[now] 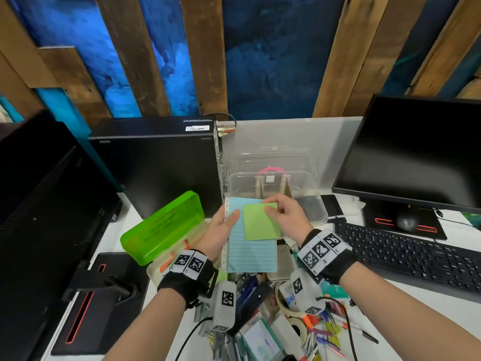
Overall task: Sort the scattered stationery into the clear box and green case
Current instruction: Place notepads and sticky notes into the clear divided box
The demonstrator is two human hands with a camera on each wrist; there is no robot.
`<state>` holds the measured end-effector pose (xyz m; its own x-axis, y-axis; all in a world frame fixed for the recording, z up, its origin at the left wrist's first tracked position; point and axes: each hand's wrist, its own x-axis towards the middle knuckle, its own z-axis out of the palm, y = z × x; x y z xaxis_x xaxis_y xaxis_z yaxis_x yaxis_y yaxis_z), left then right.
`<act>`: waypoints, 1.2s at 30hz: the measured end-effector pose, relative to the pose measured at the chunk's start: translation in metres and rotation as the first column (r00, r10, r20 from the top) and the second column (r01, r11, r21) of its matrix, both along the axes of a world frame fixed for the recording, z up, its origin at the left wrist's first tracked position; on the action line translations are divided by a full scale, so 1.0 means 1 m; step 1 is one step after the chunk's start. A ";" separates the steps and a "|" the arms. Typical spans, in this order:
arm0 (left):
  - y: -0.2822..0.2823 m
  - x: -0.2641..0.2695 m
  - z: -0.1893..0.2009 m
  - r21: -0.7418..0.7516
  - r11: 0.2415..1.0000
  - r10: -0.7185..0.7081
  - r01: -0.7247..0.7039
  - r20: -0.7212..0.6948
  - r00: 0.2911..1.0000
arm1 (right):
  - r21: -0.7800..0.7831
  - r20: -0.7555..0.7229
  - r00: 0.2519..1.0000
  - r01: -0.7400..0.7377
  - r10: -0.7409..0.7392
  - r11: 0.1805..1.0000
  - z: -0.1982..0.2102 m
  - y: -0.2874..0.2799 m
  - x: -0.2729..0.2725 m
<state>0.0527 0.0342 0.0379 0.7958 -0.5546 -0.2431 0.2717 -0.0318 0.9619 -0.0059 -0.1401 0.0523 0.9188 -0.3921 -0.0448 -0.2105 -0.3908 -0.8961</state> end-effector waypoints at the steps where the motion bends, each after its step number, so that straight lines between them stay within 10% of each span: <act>1: -0.001 -0.001 0.000 -0.013 1.000 0.000 0.000 -0.006 1.000 | -0.001 0.006 1.000 -0.007 0.007 1.000 0.001 0.002 0.001; 11: 0.019 0.018 0.000 0.083 0.979 0.176 -0.188 0.130 0.976 | -0.003 0.075 0.984 0.162 -0.161 0.987 -0.010 0.032 0.008; 15: 0.053 0.037 -0.006 0.152 0.954 0.221 -0.258 0.226 0.949 | -0.085 -0.266 0.950 -0.195 0.166 0.977 -0.049 0.065 -0.017; 19: 0.071 0.039 -0.013 0.200 0.947 0.195 -0.253 0.267 0.944 | -0.559 -0.479 0.827 -0.546 0.294 0.624 -0.089 0.103 -0.019; 23: 0.072 0.037 -0.012 0.202 0.947 0.191 -0.249 0.266 0.945 | -0.546 -0.710 0.667 -0.723 0.224 0.423 -0.113 0.119 0.000; 36: 0.060 0.045 -0.009 0.184 0.955 0.182 -0.231 0.251 0.951 | -0.360 -0.729 0.644 -0.649 0.233 0.670 -0.119 0.124 0.013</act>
